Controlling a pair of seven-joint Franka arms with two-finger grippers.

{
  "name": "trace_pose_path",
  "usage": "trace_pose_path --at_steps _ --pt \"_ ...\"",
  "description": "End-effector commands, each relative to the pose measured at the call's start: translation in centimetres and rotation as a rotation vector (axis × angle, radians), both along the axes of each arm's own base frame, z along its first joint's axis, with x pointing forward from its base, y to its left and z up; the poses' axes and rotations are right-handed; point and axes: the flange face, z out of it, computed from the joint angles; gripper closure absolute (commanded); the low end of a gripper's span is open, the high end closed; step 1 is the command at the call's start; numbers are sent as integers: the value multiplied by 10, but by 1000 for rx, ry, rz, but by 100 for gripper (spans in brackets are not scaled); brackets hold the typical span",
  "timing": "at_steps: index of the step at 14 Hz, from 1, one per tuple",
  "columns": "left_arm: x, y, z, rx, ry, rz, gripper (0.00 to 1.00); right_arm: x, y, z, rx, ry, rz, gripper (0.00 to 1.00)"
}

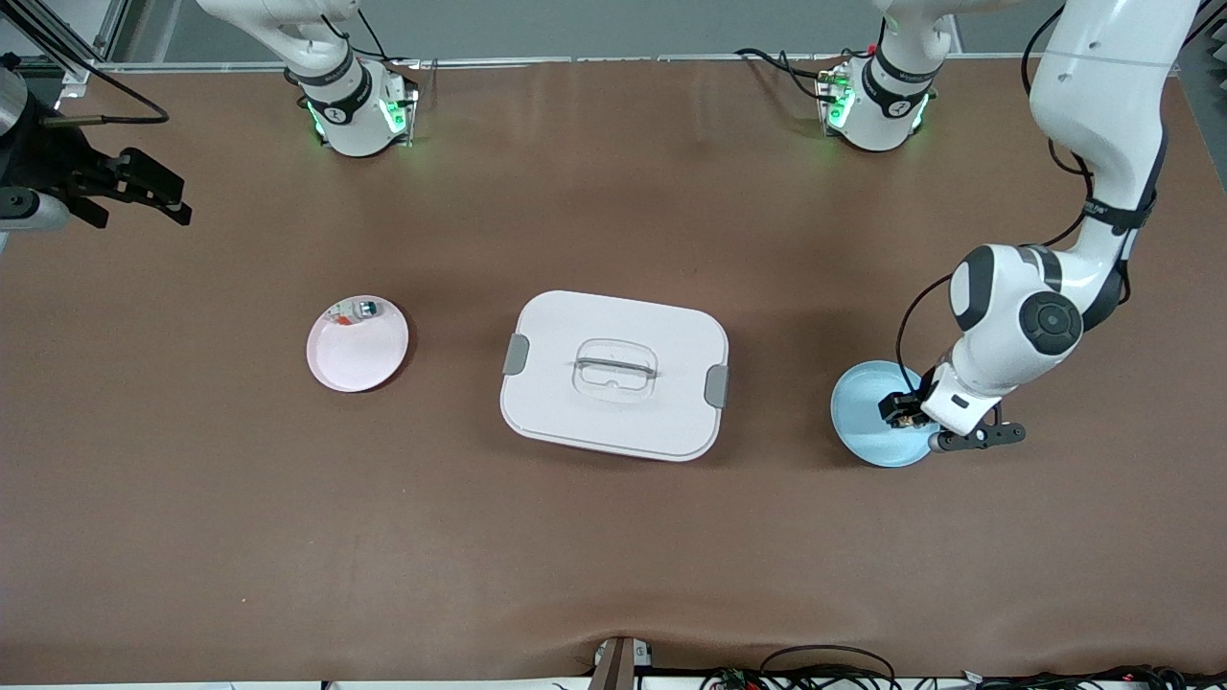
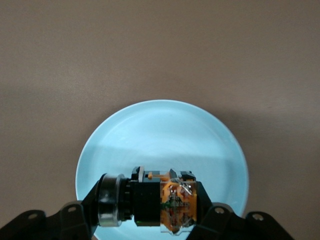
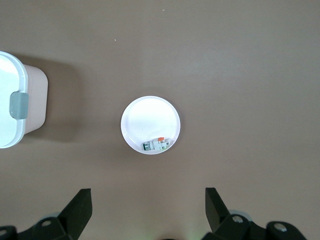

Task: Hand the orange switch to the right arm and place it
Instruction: 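Close the left gripper on the black-orange switch and lift it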

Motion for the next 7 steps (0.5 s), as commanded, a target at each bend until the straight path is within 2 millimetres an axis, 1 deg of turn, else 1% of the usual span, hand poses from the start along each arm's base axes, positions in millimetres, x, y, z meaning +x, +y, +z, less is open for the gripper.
trace_pose_path --at_steps 1,3,6,7 --pt "-4 -26 44 -3 5 87 100 -7 0 1 -3 -11 -11 0" --pt "-1 -52 67 -14 39 137 100 -6 -2 2 -9 -17 -13 0" --pt "0 -103 101 -47 62 242 100 -6 -3 2 -7 -17 -16 0" --pt "-1 -123 114 -73 64 266 100 -6 0 2 -7 -18 -11 0"
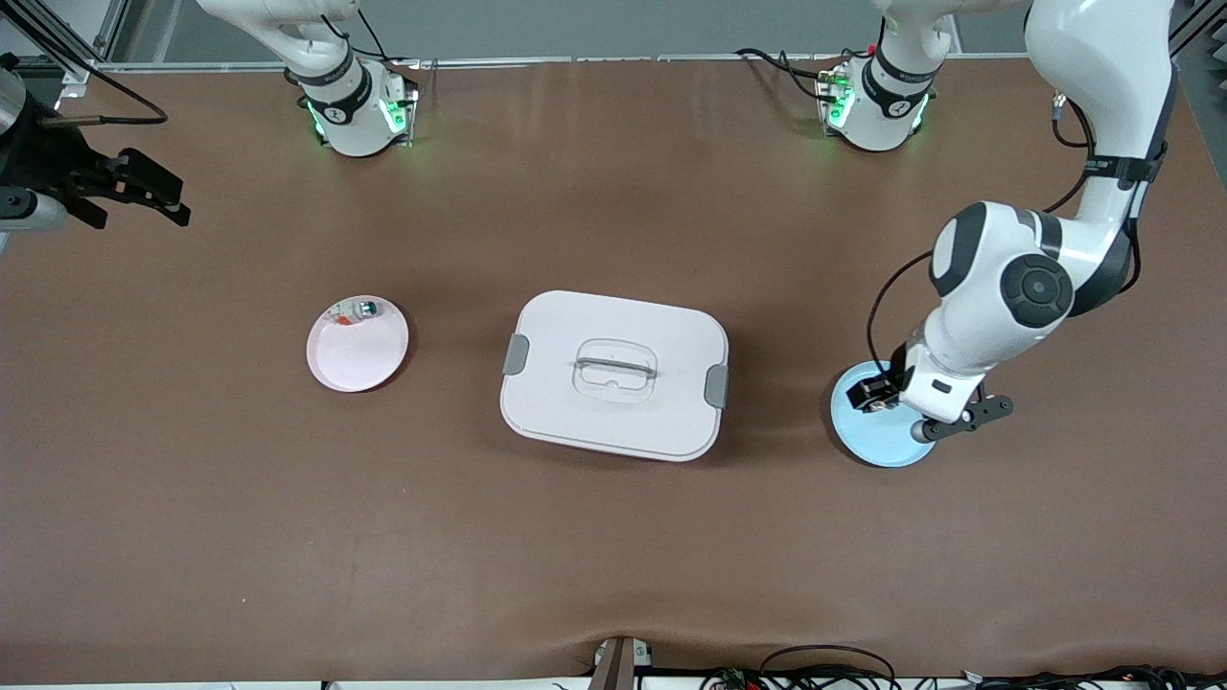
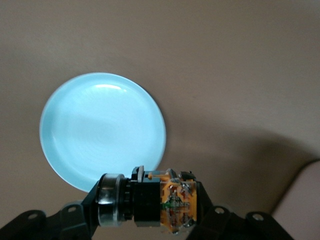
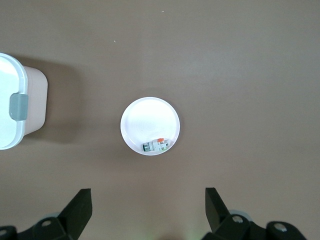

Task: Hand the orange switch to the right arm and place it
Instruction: 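Carry the switch with the left gripper over the white box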

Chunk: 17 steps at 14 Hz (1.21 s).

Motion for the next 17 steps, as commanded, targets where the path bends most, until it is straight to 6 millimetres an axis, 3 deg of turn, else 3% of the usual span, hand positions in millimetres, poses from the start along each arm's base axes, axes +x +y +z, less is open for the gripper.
trace_pose_path --at_steps 1,4,7,9,12,17 --pt "1 -48 37 -80 17 78 100 -6 2 2 -9 -14 -6 0" --pt "-2 -90 63 -199 54 178 100 -6 -4 4 -7 -20 -18 0" --pt "-11 -148 80 -287 101 290 100 -10 -7 9 -5 -11 -22 0" --pt "-16 -187 94 -360 152 383 100 -10 0 5 -15 24 8 0" --pt "-28 -235 108 -426 229 511 100 -15 -4 11 -13 53 3 0" --pt "-51 -318 121 -559 303 662 100 -15 -36 12 -9 82 -33 0"
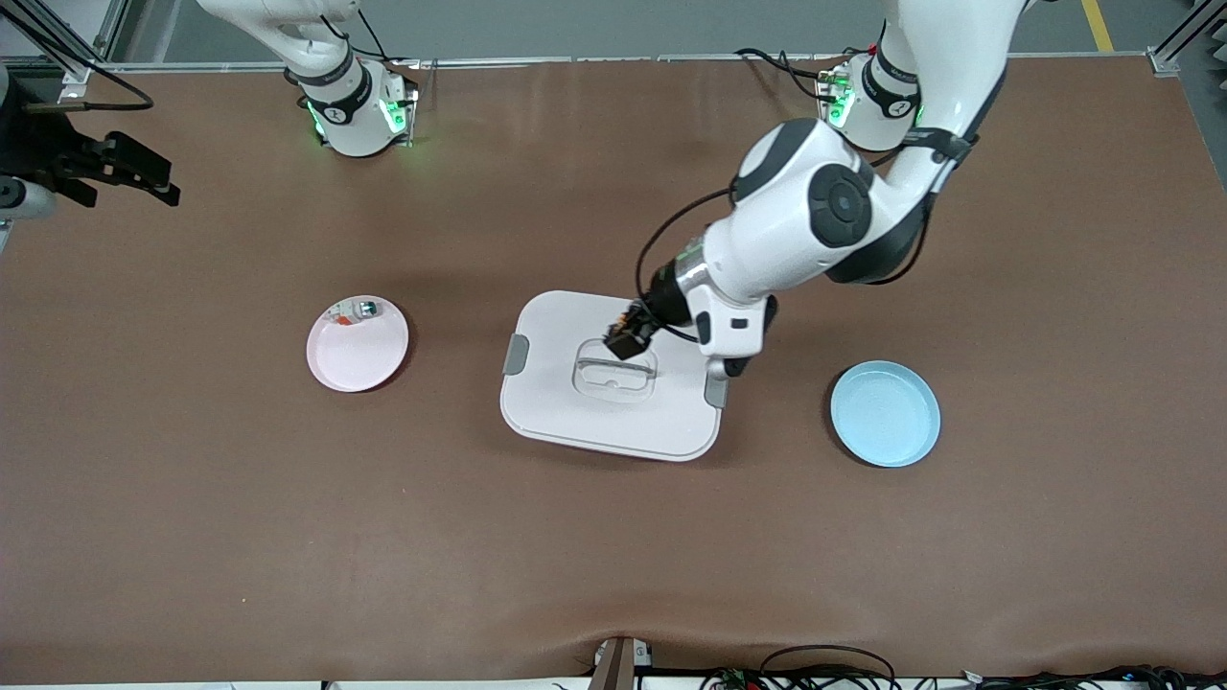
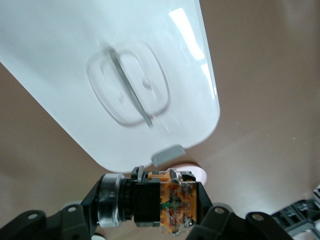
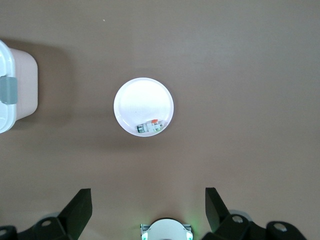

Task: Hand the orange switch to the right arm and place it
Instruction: 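Carry the switch with the left gripper over the white box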

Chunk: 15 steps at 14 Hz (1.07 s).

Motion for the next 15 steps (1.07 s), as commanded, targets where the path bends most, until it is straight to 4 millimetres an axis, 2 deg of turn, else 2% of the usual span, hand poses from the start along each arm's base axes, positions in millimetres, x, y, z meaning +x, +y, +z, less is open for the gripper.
trace_pose_path --at_steps 1,2,3,4,6,8,9,11,12,14,15 --pt "-4 -37 7 -76 28 63 100 -4 -20 7 -6 3 -13 0" --pt "-12 -49 4 -81 31 49 100 -6 -31 8 12 7 -38 0" --pt "-19 -61 5 -106 40 47 100 -8 -31 5 32 28 -43 0" --pt "-24 -68 9 -139 61 62 100 -11 -24 9 112 16 -57 0" --pt "-31 -80 11 -182 103 108 100 -14 -14 19 288 11 -199 0" --pt "-43 -95 14 -198 131 158 100 -19 9 18 367 -27 -244 0" --pt "-45 -98 16 -206 143 188 100 -30 32 13 394 -76 -247 0" --pt "-51 -105 15 -206 172 214 100 -52 74 -13 474 -184 -290 0" --pt "-53 -110 13 -210 175 219 100 -55 95 -21 496 -214 -308 0" --pt "-56 -114 12 -217 178 232 100 -57 145 -24 511 -247 -350 0" --pt "-54 -112 12 -217 177 235 100 -58 161 -33 517 -258 -366 0"
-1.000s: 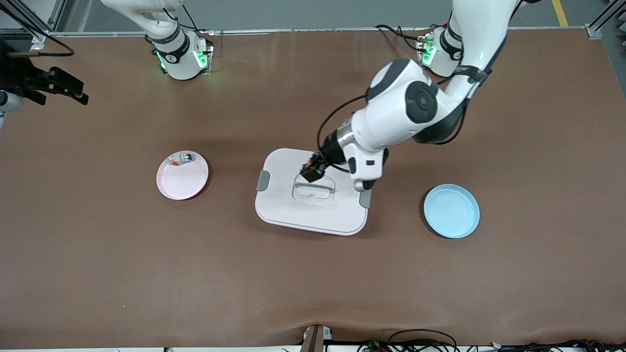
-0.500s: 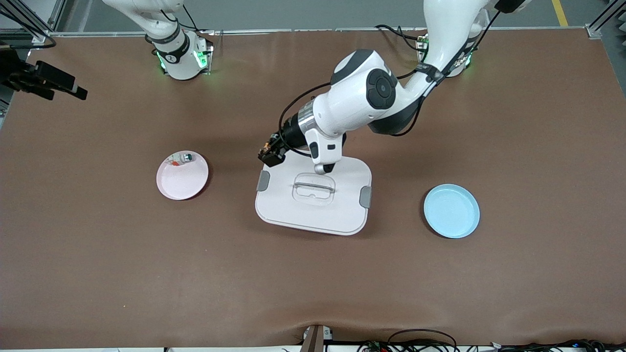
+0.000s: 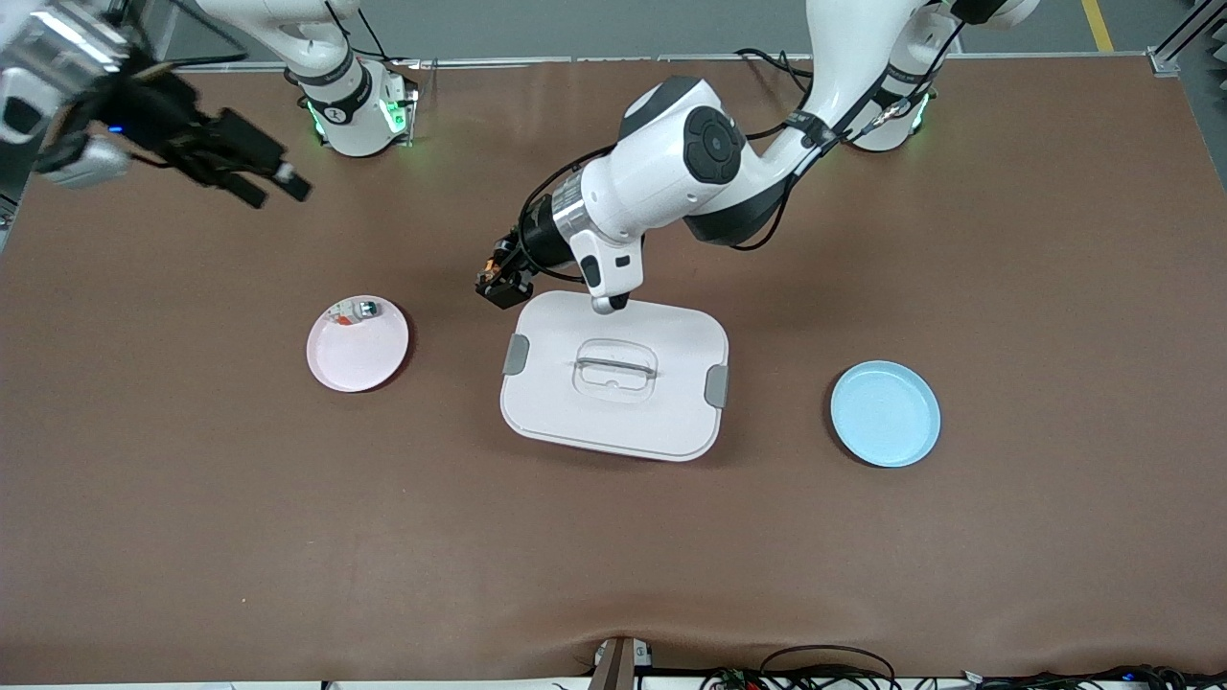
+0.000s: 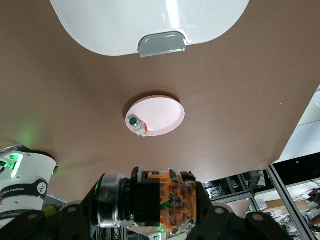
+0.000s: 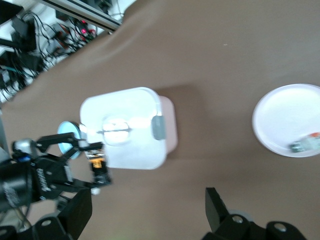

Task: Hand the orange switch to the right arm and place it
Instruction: 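Hold the switch with the left gripper while the right gripper reaches it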

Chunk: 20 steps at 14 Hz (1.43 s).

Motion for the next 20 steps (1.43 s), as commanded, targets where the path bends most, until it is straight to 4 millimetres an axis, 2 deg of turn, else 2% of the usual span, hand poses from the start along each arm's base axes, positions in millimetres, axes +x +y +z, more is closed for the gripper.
trace_pose_path --at_steps 1,7,11,14,17,20 --pt "6 -3 2 -25 8 22 100 -14 37 -19 34 -22 -36 0" --pt "12 -1 -9 -18 15 27 100 -8 80 -55 45 -33 -15 0" --pt "18 3 -11 -19 3 41 100 7 106 -83 63 -56 -24 0" --pt "23 7 -11 -15 -1 52 100 22 110 -108 55 -60 -33 0" --pt "23 7 -10 -17 -3 54 100 32 125 -133 93 -82 -37 0" --pt "23 7 -10 -17 -3 54 100 34 132 -139 148 -78 -18 0"
